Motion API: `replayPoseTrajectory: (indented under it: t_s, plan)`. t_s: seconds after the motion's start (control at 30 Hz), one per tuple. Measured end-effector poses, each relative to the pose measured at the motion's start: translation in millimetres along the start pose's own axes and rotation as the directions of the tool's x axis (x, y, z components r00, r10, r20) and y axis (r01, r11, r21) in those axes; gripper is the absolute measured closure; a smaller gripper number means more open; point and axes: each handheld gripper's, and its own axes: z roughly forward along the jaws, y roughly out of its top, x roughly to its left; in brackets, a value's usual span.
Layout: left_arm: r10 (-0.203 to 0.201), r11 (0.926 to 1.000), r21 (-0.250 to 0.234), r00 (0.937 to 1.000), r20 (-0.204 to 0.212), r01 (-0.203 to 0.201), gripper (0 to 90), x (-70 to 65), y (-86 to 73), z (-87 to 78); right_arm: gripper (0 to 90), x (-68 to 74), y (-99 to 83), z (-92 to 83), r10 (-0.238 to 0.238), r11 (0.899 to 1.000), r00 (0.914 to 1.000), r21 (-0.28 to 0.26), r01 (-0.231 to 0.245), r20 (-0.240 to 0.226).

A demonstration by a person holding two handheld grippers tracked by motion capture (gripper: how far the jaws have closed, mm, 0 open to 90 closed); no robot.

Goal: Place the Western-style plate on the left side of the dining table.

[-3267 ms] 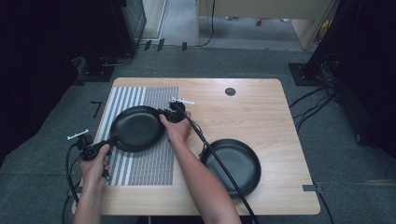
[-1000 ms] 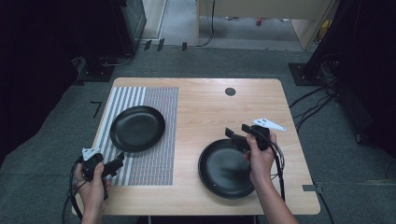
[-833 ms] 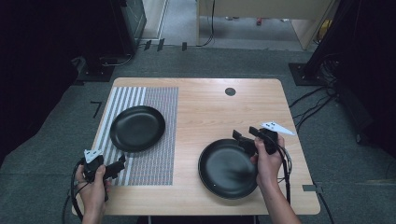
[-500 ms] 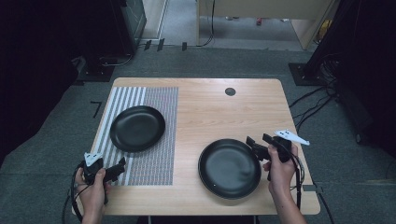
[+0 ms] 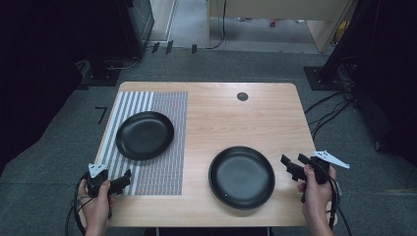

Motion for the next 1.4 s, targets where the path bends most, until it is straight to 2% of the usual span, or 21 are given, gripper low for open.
replayPoseTrajectory:
  t_s: [0.13,0.3,0.53,0.63,0.8,1.0,1.13,1.3,1.4]
  plan:
    - [0.004,1.0000,0.004,1.0000,-0.004,-0.004,10.0,2.2,-2.0,-1.9,21.6,-16.3,-7.7,-7.7,0.017,1.000,0.9993,0.003,-0.017,0.033]
    - [0.019,0.9998,0.009,0.9998,-0.012,-0.019,10.0,5.5,-3.9,-5.4,21.8,-39.7,-21.1,-17.0,0.022,0.999,0.9951,0.025,-0.025,0.097]
    - [0.031,0.9994,0.016,0.9993,-0.022,-0.030,9.6,9.2,-7.6,-9.9,21.8,-60.3,-35.9,-29.4,0.046,0.998,0.9887,0.038,-0.052,0.143]
    - [0.035,0.9992,0.019,0.9991,-0.022,-0.035,9.6,9.7,-9.3,-10.8,21.8,-65.6,-38.7,-34.2,0.042,0.998,0.9855,0.038,-0.049,0.165]
    - [0.041,0.9990,0.018,0.9988,-0.025,-0.041,9.5,10.9,-11.2,-11.2,21.6,-68.3,-45.1,-34.9,0.022,0.998,0.9808,0.058,-0.034,0.194]
    - [0.063,0.9980,0.013,0.9975,-0.033,-0.062,8.0,9.2,-12.9,-9.8,21.5,-61.7,-47.7,-31.4,-0.039,0.997,0.9719,0.072,0.023,0.232]
    - [0.071,0.9974,0.015,0.9967,-0.040,-0.070,7.4,7.9,-13.3,-9.2,21.6,-57.1,-48.2,-28.9,-0.076,0.995,0.9617,0.089,0.054,0.263]
    - [0.080,0.9966,0.020,0.9956,-0.049,-0.079,7.3,6.6,-13.4,-8.8,19.8,-48.8,-49.3,-23.7,-0.158,0.983,0.9386,0.137,0.121,0.307]
    - [0.092,0.9956,0.026,0.9942,-0.056,-0.090,7.3,5.6,-13.4,-8.4,19.7,-48.5,-49.4,-23.6,-0.162,0.983,0.9393,0.137,0.125,0.303]
